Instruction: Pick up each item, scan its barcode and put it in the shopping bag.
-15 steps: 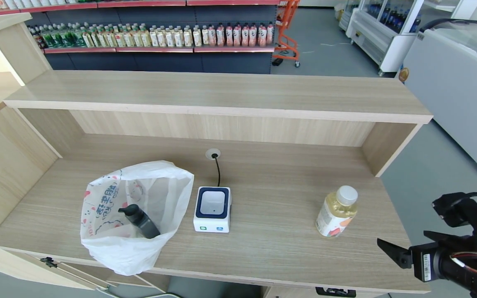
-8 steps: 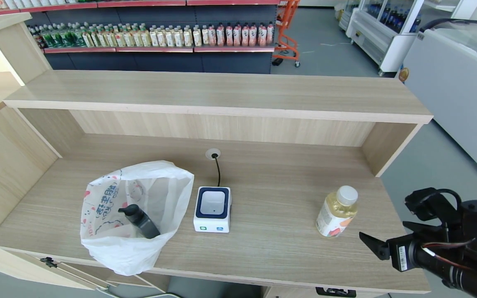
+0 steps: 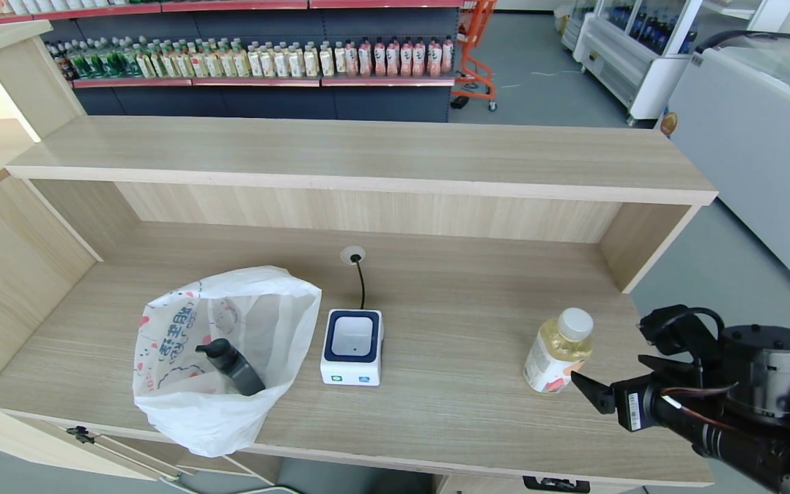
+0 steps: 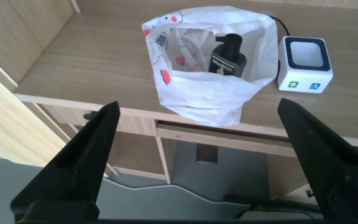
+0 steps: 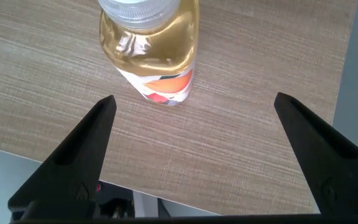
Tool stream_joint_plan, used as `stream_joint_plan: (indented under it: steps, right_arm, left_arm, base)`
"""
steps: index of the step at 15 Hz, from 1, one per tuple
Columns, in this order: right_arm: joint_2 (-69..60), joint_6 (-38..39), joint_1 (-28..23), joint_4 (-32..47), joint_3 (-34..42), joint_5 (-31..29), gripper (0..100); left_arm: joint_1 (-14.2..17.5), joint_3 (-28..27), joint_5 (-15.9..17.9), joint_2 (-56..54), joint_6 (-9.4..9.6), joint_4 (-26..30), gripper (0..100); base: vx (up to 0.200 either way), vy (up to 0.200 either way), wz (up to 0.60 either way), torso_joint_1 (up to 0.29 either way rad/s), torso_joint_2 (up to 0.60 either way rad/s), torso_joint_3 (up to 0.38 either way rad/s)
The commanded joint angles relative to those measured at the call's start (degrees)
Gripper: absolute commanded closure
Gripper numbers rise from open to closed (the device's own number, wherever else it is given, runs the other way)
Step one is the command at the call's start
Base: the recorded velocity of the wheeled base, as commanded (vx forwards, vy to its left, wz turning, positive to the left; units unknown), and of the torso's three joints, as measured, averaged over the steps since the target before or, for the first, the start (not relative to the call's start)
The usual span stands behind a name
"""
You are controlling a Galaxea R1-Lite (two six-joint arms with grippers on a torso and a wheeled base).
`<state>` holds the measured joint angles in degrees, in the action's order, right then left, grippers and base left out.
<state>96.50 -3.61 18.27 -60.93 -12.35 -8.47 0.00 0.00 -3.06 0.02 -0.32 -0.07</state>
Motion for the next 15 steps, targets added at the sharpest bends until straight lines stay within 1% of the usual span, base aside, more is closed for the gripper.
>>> stream_joint_plan:
  steps: [1,3,9,12,15]
  right_arm:
    - [3.08,0.00,0.18,-1.30,-0.04,0.56,0]
    - [4.31,0.00,0.27,-3.76,0.13,1.97,0]
    - [9.50,-0.17,0.89,-10.44,-0.22,2.85,0]
    - [11.69,-1.93,0.89,-13.34,-1.63,4.78,0]
    - [14.15,-3.33,0.89,-14.39,-4.26,4.78,0]
  left_arm:
    - [0.00,0.00,-0.02,-0.02,-0.03,-0.01,0]
    - [0.00,0.00,-0.02,-0.02,-0.03,-0.01,0]
    - [0.00,0.00,-0.02,-0.02,-0.03,-0.01,0]
    - [0.00,0.00,-0.02,-0.02,-0.03,-0.01,0]
    - [0.00,0.00,-0.02,-0.02,-0.03,-0.01,0]
  base:
    - [0.000,0.000,0.00,0.000,0.00,0.000]
    - [0.000,0.000,0.00,0.000,0.00,0.000]
    - [0.000,0.000,0.00,0.000,0.00,0.000]
    - [0.000,0.000,0.00,0.000,0.00,0.000]
    - [0.000,0.000,0.00,0.000,0.00,0.000]
